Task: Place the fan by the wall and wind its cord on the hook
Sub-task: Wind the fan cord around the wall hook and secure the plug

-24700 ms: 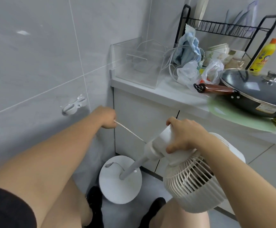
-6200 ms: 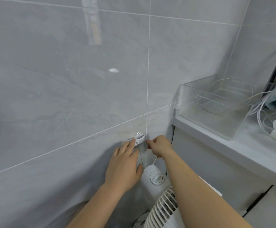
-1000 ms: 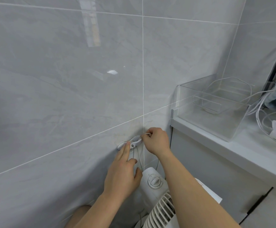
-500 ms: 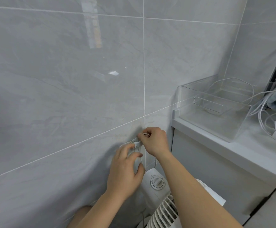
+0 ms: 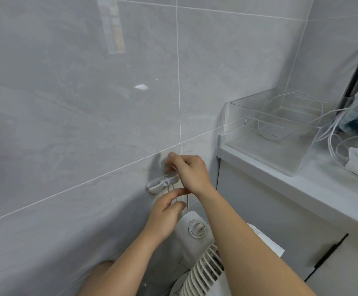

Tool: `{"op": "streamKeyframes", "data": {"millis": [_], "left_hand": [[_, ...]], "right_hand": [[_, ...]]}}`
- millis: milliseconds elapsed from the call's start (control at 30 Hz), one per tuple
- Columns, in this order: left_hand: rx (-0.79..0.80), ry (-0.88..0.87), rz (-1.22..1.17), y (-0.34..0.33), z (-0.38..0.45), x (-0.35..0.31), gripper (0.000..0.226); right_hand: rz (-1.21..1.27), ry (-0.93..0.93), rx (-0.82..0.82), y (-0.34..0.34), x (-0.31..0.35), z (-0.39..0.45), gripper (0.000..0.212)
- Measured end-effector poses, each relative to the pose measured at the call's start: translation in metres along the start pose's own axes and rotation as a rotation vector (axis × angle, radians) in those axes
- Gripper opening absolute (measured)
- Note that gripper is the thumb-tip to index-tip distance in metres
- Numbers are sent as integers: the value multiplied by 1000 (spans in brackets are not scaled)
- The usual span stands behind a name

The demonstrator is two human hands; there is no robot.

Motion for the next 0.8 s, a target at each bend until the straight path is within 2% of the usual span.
{"op": "streamKeyframes", "data": {"millis": [100, 300, 433, 500, 600, 733, 800], "left_hand": [[-14, 13, -55, 4, -5, 3, 33], [-191, 4, -186, 35, -10, -8, 14], [-238, 21, -247, 61, -12, -15, 19], [-314, 23, -271, 78, -13, -12, 20], [-380, 52, -265, 93, -15, 0, 24], [-398, 107, -199, 94, -21, 21, 16], [-404, 144, -157, 93, -22, 29, 22]], "right_hand": [[96, 17, 48, 3, 3, -2, 52], [150, -22, 111, -4, -1, -4, 56], [146, 0, 122, -8, 0, -3, 38], [113, 28, 81, -8, -1, -1, 25], [-43, 48, 39, -8, -9, 1, 17], [-193, 23, 159, -13, -19, -2, 9], [-259, 5, 266, -19, -22, -7, 11]]}}
Point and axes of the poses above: each hand's wrist, its own z-axis towards the middle knuckle, its own y-axis out of the back of the hand, x = y × z, the point moved 6 cm from there along z, towards the middle knuckle, and after that the axes turned 8 degrees about y, right-handed, at the moved point
